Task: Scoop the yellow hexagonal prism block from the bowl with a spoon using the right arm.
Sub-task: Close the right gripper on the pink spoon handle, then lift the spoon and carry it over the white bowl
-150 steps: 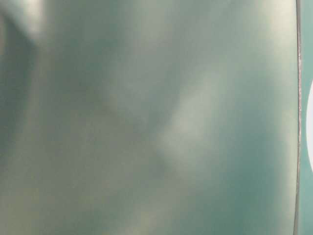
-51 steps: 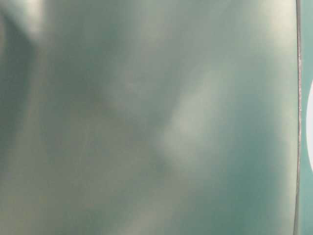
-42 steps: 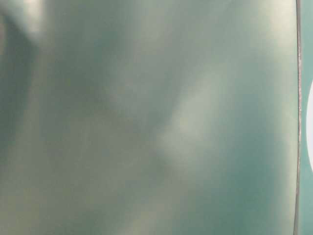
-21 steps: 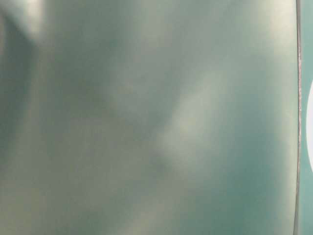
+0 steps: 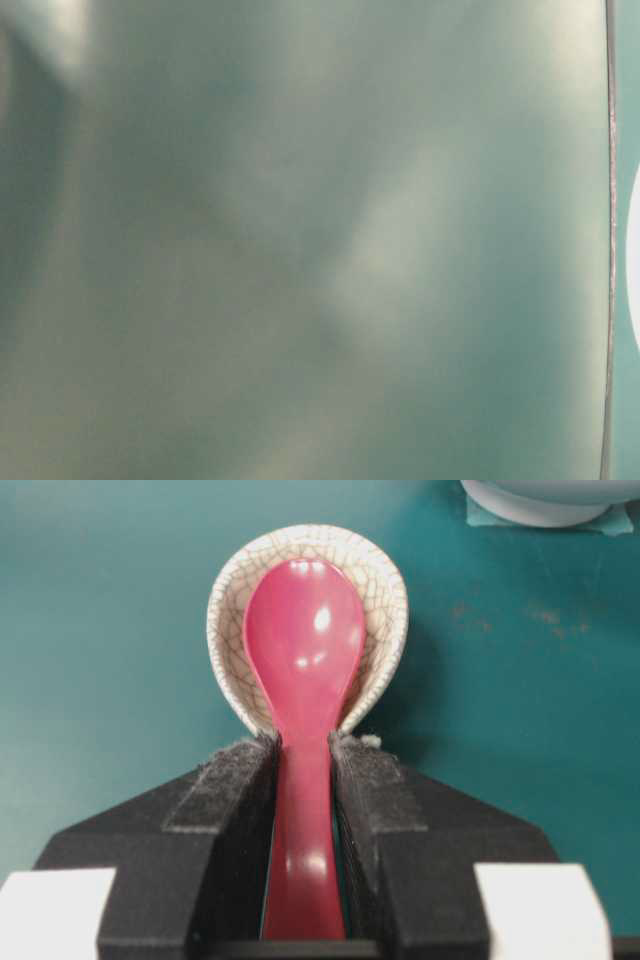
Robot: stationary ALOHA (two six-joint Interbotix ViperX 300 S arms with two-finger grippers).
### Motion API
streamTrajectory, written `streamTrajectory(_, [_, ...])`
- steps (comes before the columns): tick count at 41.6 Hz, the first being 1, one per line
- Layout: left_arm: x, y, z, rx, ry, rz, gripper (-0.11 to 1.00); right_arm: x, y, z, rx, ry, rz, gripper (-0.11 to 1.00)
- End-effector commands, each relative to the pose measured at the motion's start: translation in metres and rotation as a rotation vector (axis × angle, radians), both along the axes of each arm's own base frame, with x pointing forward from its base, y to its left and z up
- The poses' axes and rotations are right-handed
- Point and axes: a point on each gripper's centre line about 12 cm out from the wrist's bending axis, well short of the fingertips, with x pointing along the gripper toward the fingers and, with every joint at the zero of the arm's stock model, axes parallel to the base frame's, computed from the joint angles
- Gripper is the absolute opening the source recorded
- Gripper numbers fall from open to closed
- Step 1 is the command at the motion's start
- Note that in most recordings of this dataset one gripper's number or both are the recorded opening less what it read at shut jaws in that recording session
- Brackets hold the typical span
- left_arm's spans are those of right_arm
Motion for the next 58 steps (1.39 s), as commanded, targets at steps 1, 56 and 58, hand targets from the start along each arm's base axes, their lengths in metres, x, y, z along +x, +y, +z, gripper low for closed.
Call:
streamTrajectory(1, [0.003, 0.0, 0.007, 0.005, -0.014, -0.001, 0.0, 0.003, 0.002, 0.011, 0.022, -0.045, 0.002, 0.23])
streamTrajectory(56, [0.003, 0.0, 0.006, 0.005, -0.011, -0.001, 0.0, 0.107, -0.095, 0.152, 0.108, 0.324, -0.133, 0.23])
streamTrajectory(58, [0.003, 0.0, 0.007, 0.005, -0.011, 0.001, 0.0, 0.113, -0.097, 0.149, 0.124, 0.374, -0.127, 0.23])
